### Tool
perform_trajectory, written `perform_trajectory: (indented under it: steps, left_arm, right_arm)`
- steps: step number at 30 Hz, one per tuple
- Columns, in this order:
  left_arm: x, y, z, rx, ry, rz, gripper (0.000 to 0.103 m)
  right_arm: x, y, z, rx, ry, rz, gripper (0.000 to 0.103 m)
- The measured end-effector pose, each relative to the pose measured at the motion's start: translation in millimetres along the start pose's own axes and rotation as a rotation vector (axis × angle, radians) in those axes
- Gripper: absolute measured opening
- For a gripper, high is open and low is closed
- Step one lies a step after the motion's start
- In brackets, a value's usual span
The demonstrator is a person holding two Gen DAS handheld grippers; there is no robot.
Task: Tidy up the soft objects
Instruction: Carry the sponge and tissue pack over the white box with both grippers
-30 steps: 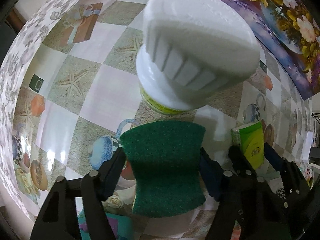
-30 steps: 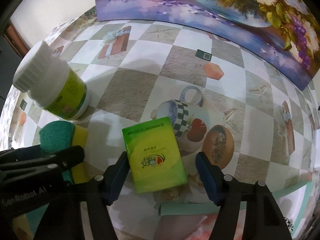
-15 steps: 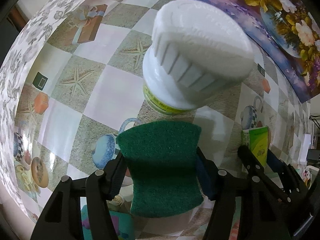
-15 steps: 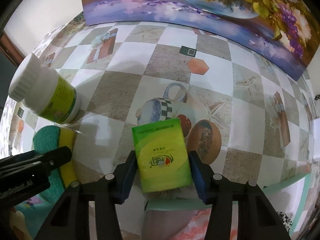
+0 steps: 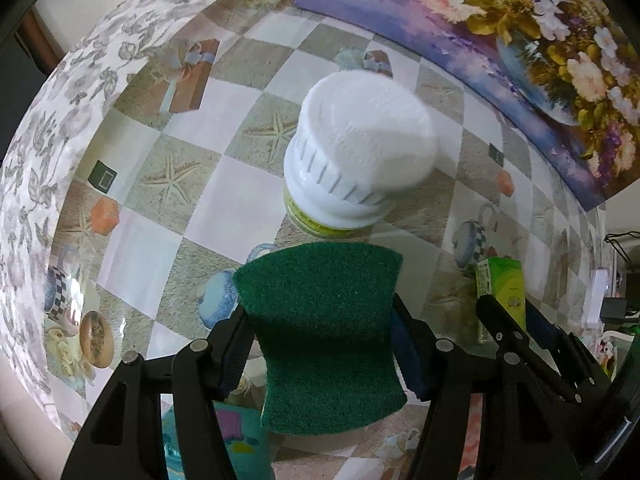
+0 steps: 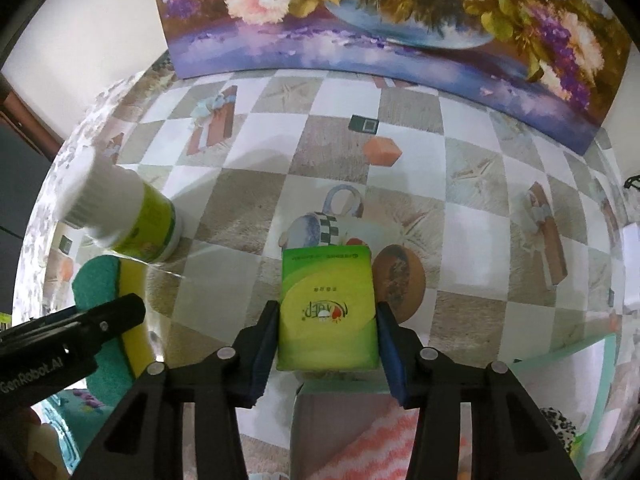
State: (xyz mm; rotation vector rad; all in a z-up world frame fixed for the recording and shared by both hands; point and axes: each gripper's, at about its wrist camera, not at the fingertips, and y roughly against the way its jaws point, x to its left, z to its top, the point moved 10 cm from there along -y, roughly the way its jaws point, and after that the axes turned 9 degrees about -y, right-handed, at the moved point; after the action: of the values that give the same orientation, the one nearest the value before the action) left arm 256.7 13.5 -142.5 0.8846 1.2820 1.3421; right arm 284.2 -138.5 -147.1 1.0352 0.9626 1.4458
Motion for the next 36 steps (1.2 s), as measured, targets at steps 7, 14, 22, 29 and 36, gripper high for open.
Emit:
perform_trajectory:
  steps: [7,14,22,29,36]
  left_arm:
    - [0,21,-4,-0.018,0.002,-0.013,0.065]
    - [-6,49,-12,-0.052,-0.004,-0.034,0.065]
    - [-34,82,-25,-0.115,-0.042,-0.056,0.065]
    - [-53,101,-47,-0.142,-0.095,-0.065,0.065]
    - [-69,116,-71,-0.164,-0.145,-0.081,0.065]
  right_arm:
    - [1,19,-7,-0.012,-0.016,0.007,0.050]
    - [7,47,-5,-0.049,-0.022,0.021,0.050]
    - [-3,93,-21,-0.107,-0.042,0.016,0.050]
    - [-16,123,-42,-0.135,-0.116,0.057,0.050]
    - [-30,145,-66,-0.168,-0.169,0.053,0.050]
